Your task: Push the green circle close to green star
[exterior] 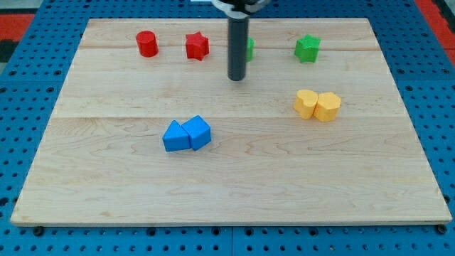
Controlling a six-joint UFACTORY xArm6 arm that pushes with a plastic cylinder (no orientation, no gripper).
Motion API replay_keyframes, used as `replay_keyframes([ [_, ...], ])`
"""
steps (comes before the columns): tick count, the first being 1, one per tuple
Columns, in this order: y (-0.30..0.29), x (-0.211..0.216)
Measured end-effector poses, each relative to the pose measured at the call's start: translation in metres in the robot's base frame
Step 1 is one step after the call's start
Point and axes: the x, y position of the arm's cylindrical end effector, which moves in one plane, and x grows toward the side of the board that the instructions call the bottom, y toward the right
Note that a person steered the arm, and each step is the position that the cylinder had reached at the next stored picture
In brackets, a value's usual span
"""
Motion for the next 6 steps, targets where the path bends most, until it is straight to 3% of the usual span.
replay_keyframes([
  [2,-0.032,-0.039],
  [4,-0.011,-0.065],
  [6,0.062,-0.065],
])
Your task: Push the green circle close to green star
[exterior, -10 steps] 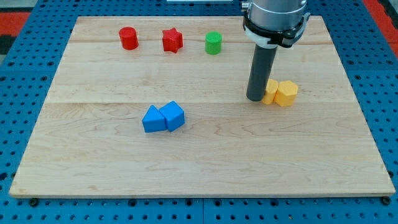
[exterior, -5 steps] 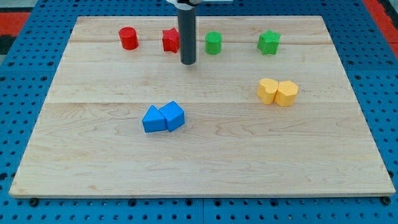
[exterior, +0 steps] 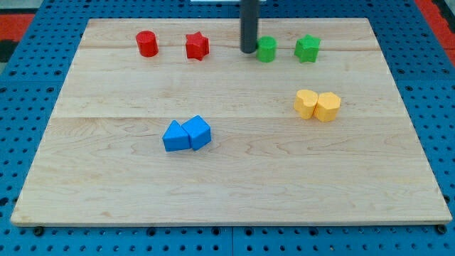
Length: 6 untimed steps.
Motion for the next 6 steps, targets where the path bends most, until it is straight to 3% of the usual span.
replay_keyframes([
  [1,0.034,0.000],
  [2,0.005,0.000],
  [5,-0.192,-0.025],
  [6,-0.175,-0.025],
])
